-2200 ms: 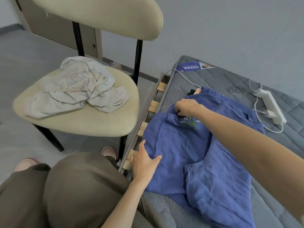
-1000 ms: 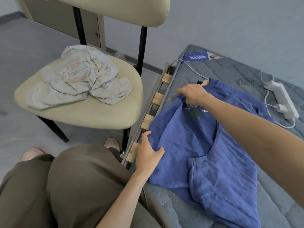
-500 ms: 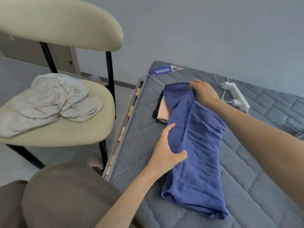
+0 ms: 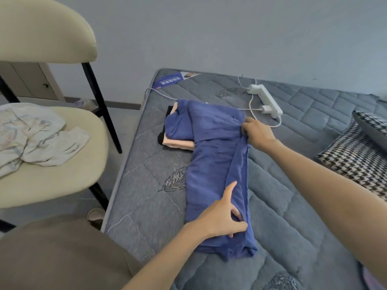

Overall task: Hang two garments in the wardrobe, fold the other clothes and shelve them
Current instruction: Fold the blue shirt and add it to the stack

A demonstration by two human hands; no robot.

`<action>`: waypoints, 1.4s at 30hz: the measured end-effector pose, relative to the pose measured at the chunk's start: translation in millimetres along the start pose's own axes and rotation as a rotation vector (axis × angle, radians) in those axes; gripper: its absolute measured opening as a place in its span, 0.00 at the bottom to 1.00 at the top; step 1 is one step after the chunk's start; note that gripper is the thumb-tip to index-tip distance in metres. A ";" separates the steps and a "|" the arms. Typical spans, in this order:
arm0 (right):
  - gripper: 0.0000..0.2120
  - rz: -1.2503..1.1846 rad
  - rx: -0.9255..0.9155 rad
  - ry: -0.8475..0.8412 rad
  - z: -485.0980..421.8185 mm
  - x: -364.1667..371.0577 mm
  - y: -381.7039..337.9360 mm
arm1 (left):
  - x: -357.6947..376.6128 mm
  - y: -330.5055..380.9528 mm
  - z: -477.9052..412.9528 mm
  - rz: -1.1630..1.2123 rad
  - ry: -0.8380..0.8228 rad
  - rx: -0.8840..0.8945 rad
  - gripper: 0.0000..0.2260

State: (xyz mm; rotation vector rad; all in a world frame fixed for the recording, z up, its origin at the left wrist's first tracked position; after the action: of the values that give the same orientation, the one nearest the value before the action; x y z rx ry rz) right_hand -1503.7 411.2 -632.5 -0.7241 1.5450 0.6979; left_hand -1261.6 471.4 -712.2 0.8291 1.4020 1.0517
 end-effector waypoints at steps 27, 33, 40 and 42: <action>0.08 -0.488 0.346 0.123 -55.8 1.9 -53.2 | -33.1 -81.6 23.9 -0.816 -0.084 -0.152 0.36; 0.13 -0.358 0.506 -0.036 -45.1 16.7 -31.6 | -32.6 -85.6 23.6 -0.810 -0.094 -0.148 0.36; 0.18 -0.286 0.252 0.312 -25.7 -7.1 -53.4 | -34.6 -88.7 24.1 -0.800 -0.084 -0.126 0.35; 0.19 -0.290 0.026 0.367 -6.1 -5.7 -68.7 | -34.4 -88.7 25.2 -0.796 -0.076 -0.120 0.36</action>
State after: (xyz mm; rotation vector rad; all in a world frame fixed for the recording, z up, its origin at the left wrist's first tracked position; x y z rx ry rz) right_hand -1453.3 364.0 -627.9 -1.0755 1.7268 0.3391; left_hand -1225.2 411.7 -781.5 0.1685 1.4009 0.4702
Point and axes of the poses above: each hand's wrist, its own z-axis away from the middle knuckle, its own x-axis out of the palm, y = z × x, the point moved 5 cm from there along -z, towards the middle knuckle, and after that the axes turned 10 degrees about x, right-handed, at the moved point
